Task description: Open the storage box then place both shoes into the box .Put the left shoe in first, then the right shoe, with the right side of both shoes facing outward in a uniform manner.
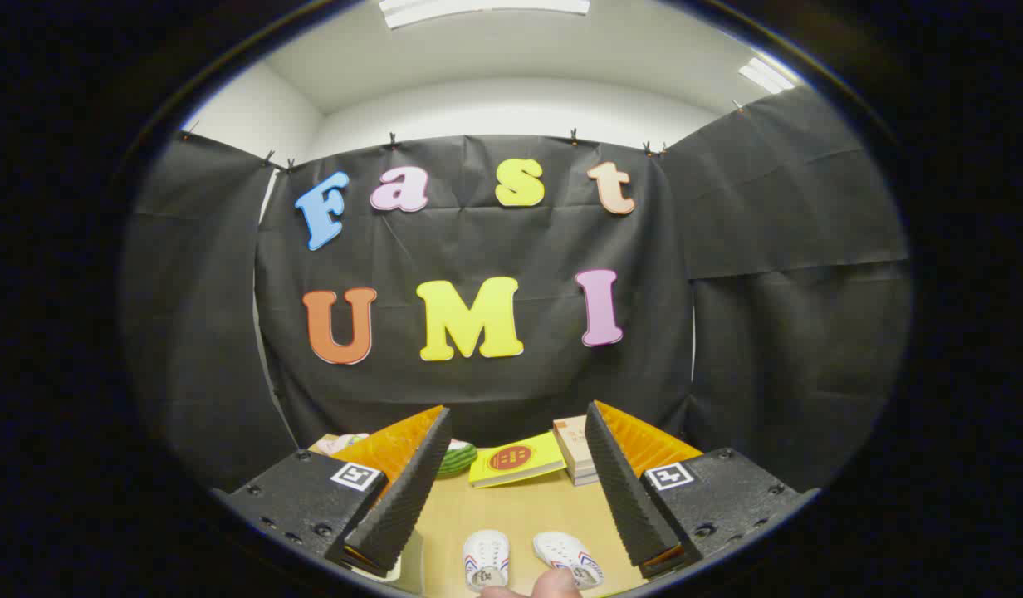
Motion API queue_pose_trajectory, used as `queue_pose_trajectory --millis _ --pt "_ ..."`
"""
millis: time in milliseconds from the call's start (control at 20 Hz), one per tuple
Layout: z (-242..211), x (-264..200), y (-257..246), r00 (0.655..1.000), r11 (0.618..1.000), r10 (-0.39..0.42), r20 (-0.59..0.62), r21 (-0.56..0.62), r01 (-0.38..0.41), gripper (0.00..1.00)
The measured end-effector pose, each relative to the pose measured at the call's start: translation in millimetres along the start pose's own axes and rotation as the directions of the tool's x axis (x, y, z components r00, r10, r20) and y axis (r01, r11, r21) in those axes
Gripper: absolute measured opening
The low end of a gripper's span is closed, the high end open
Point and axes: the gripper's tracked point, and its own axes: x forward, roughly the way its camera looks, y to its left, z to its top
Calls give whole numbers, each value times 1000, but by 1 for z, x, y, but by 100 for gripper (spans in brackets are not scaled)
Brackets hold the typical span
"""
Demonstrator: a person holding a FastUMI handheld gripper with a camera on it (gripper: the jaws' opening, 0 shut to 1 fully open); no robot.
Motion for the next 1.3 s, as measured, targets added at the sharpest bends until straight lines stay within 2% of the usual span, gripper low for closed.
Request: queue_pose_trajectory --millis 850,1300 --pt "-6 0 2 999 1000 24 -33 5 -24 100" --pt "-19 2 15 993 995 98 -70 37 -96 100"
